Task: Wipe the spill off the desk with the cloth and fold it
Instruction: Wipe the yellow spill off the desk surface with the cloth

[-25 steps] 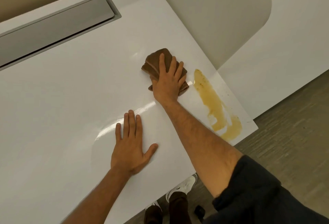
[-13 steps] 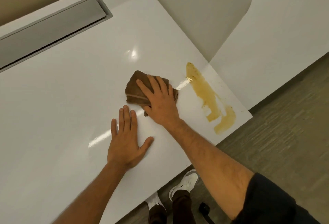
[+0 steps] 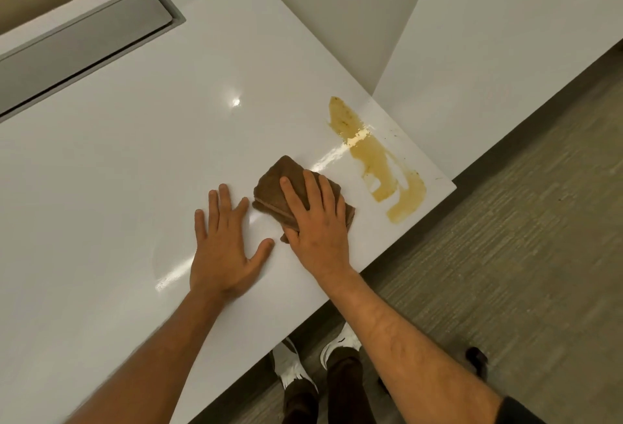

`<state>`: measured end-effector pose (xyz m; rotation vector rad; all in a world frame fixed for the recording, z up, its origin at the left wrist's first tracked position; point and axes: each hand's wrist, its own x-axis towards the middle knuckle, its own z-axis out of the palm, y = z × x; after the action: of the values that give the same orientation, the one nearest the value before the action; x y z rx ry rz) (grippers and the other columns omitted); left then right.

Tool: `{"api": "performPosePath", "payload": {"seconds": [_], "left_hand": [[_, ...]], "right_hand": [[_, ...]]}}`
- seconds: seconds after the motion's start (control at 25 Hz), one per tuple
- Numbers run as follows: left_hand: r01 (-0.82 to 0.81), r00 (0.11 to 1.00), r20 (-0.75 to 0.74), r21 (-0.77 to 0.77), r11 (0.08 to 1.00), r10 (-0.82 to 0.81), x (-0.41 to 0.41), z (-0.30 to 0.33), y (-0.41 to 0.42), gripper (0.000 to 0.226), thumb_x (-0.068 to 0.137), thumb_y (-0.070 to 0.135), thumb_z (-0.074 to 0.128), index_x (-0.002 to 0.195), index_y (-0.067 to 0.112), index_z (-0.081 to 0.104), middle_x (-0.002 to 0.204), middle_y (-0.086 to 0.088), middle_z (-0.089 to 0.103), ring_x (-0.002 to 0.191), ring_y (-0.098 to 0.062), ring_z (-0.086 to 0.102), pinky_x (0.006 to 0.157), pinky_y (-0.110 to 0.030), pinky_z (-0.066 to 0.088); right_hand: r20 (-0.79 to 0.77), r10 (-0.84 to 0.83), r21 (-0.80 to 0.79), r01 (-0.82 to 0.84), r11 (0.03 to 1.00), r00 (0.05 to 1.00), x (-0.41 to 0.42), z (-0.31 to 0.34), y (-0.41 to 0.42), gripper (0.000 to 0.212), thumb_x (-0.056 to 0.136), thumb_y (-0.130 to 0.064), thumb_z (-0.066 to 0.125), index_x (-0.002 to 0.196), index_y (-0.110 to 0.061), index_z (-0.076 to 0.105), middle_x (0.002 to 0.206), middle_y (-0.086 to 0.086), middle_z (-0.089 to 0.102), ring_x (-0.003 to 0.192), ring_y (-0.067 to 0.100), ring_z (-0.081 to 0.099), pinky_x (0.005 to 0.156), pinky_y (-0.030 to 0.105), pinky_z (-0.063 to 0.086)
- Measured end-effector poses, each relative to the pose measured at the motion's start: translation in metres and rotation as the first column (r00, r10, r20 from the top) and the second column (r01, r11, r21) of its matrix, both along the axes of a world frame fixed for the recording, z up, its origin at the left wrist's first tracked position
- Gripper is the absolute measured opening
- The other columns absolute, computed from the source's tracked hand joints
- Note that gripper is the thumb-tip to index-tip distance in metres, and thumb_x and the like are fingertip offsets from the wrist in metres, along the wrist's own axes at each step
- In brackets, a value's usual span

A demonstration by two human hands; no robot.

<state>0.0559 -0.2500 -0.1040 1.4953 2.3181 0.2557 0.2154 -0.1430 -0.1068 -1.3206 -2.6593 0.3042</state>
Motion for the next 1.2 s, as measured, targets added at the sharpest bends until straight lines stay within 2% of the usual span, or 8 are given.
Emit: {"api": "performPosePath", "payload": {"seconds": [0.12, 0.24, 0.44, 0.64, 0.72, 0.84, 1.08, 1.2], "left_hand": [[-0.006, 1.000, -0.005, 0.011, 1.000, 0.006, 0.001, -0.001, -0.001, 0.093, 0.094, 0.077, 0.025, 0.167, 0.021, 0.014, 0.176, -0.003, -0.012, 0.162, -0.021, -0.017, 0.131, -0.053, -0.005], [0.030, 0.996, -0.082, -0.015, 0.999, -0.031, 0.001, 0.001, -0.001, 0.095, 0.094, 0.077, 0.017, 0.168, 0.020, -0.001, 0.176, -0.006, -0.016, 0.162, -0.025, -0.017, 0.131, -0.055, -0.003], [0.045, 0.994, -0.099, -0.034, 0.998, -0.048, 0.001, 0.002, 0.000, 0.095, 0.094, 0.077, 0.014, 0.168, 0.020, -0.005, 0.175, -0.008, -0.017, 0.162, -0.028, -0.017, 0.130, -0.056, -0.002], [0.052, 0.993, -0.103, -0.047, 0.998, -0.057, 0.003, 0.003, 0.000, 0.096, 0.093, 0.079, 0.009, 0.167, 0.020, -0.007, 0.175, -0.008, -0.019, 0.161, -0.027, -0.020, 0.130, -0.054, -0.005], [0.049, 0.993, -0.106, -0.044, 0.998, -0.053, 0.002, 0.003, 0.001, 0.096, 0.093, 0.079, 0.010, 0.167, 0.020, -0.007, 0.174, -0.008, -0.020, 0.161, -0.026, -0.020, 0.130, -0.053, -0.006], [0.054, 0.994, -0.091, -0.036, 0.998, -0.057, 0.000, 0.001, 0.000, 0.093, 0.096, 0.075, 0.015, 0.167, 0.020, -0.007, 0.175, -0.007, -0.019, 0.161, -0.027, -0.019, 0.130, -0.052, -0.006], [0.069, 0.992, -0.106, -0.025, 0.997, -0.071, -0.003, -0.004, -0.002, 0.086, 0.100, 0.068, 0.018, 0.167, 0.021, -0.010, 0.174, -0.007, -0.022, 0.161, -0.025, -0.021, 0.131, -0.054, -0.003], [0.071, 0.991, -0.108, -0.026, 0.997, -0.073, -0.002, -0.003, -0.003, 0.087, 0.099, 0.068, 0.021, 0.167, 0.021, -0.009, 0.174, -0.007, -0.020, 0.161, -0.026, -0.019, 0.130, -0.054, -0.004]], "right_hand": [[0.036, -0.039, 0.013, 0.038, 0.999, 0.999, 0.035, -0.002, -0.015, 0.101, 0.080, -0.045, 0.070, 0.162, -0.029, 0.013, 0.164, 0.015, 0.027, 0.149, 0.037, 0.028, 0.116, 0.058, 0.032], [0.053, -0.055, 0.017, 0.054, 0.998, 0.997, 0.060, -0.001, -0.023, 0.103, 0.078, -0.048, 0.069, 0.162, -0.030, 0.011, 0.163, 0.015, 0.027, 0.148, 0.036, 0.030, 0.115, 0.059, 0.034], [0.072, -0.119, 0.005, 0.119, 0.993, 0.990, 0.054, 0.001, -0.020, 0.107, 0.077, -0.053, 0.073, 0.162, -0.030, 0.012, 0.162, 0.015, 0.030, 0.147, 0.037, 0.031, 0.114, 0.059, 0.035], [0.007, -0.177, -0.020, 0.177, 0.984, 0.984, 0.028, 0.008, 0.005, 0.088, 0.089, -0.060, 0.056, 0.162, -0.031, 0.014, 0.163, 0.013, 0.030, 0.148, 0.037, 0.029, 0.116, 0.058, 0.029], [-0.035, -0.164, -0.059, 0.161, 0.985, 0.986, 0.012, 0.012, 0.025, 0.081, 0.092, -0.061, 0.051, 0.161, -0.032, 0.021, 0.162, 0.011, 0.033, 0.147, 0.036, 0.030, 0.117, 0.057, 0.027], [-0.088, -0.137, -0.092, 0.129, 0.987, 0.987, 0.002, 0.012, 0.035, 0.077, 0.091, -0.051, 0.062, 0.159, -0.032, 0.030, 0.160, 0.009, 0.037, 0.146, 0.034, 0.033, 0.117, 0.057, 0.027], [-0.148, 0.164, -0.173, -0.189, 0.967, 0.975, 0.047, 0.023, -0.002, 0.093, 0.070, -0.028, 0.085, 0.152, -0.034, 0.042, 0.152, 0.006, 0.046, 0.138, 0.030, 0.038, 0.107, 0.052, 0.039], [-0.191, 0.148, -0.300, -0.201, 0.933, 0.970, 0.065, 0.035, -0.015, 0.078, 0.074, -0.024, 0.081, 0.144, -0.039, 0.051, 0.144, -0.004, 0.053, 0.128, 0.022, 0.042, 0.097, 0.046, 0.044]]}}
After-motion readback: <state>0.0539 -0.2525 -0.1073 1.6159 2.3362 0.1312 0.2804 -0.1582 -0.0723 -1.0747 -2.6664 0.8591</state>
